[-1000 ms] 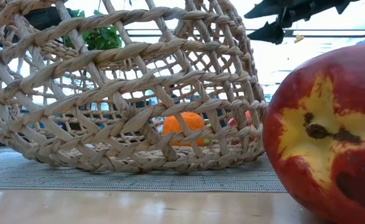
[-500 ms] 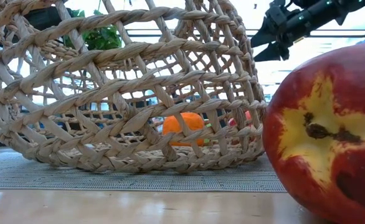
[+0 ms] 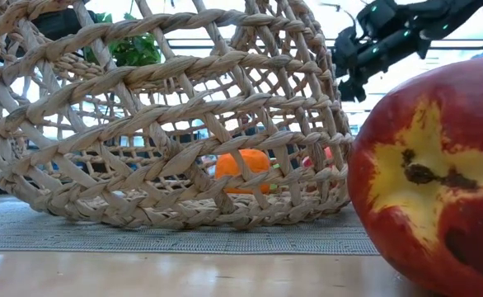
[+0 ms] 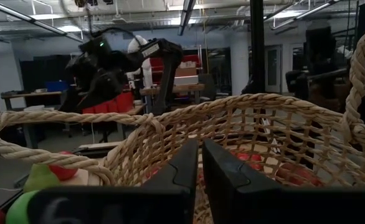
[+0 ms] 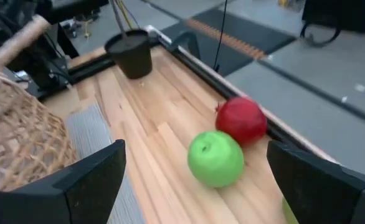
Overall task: Build produce basket
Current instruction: Put the pear into the brown basket
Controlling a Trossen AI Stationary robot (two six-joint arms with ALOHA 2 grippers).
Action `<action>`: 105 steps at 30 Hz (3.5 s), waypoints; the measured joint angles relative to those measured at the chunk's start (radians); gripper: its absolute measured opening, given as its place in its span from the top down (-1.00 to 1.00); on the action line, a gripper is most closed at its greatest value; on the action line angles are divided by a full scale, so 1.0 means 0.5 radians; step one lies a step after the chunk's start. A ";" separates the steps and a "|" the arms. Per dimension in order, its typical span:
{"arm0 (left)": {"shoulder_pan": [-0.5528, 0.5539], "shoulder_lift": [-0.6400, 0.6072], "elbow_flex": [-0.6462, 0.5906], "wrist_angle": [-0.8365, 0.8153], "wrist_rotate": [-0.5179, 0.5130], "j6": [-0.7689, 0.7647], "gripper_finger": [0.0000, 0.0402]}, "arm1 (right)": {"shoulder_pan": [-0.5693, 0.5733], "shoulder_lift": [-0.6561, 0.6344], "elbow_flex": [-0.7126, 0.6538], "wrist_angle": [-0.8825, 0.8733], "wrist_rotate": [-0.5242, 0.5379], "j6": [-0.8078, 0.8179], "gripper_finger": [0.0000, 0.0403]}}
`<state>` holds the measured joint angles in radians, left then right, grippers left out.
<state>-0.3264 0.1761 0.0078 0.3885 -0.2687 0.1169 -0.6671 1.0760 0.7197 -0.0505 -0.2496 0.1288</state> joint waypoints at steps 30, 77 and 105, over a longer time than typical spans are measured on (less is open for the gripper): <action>-0.001 0.000 -0.001 0.000 0.000 0.000 0.86 | -0.286 1.059 0.784 -0.578 0.487 -0.089 -0.95; -0.001 0.001 -0.001 0.000 0.000 0.000 0.85 | -0.317 1.251 0.783 -1.004 0.372 -0.016 0.19; 0.000 0.001 -0.001 0.000 0.000 0.000 0.83 | -0.307 1.249 0.782 -1.119 0.245 -0.093 0.43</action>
<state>-0.3265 0.1764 0.0074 0.3885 -0.2687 0.1169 -0.8204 1.7004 1.1107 -0.6099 -0.1271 0.0823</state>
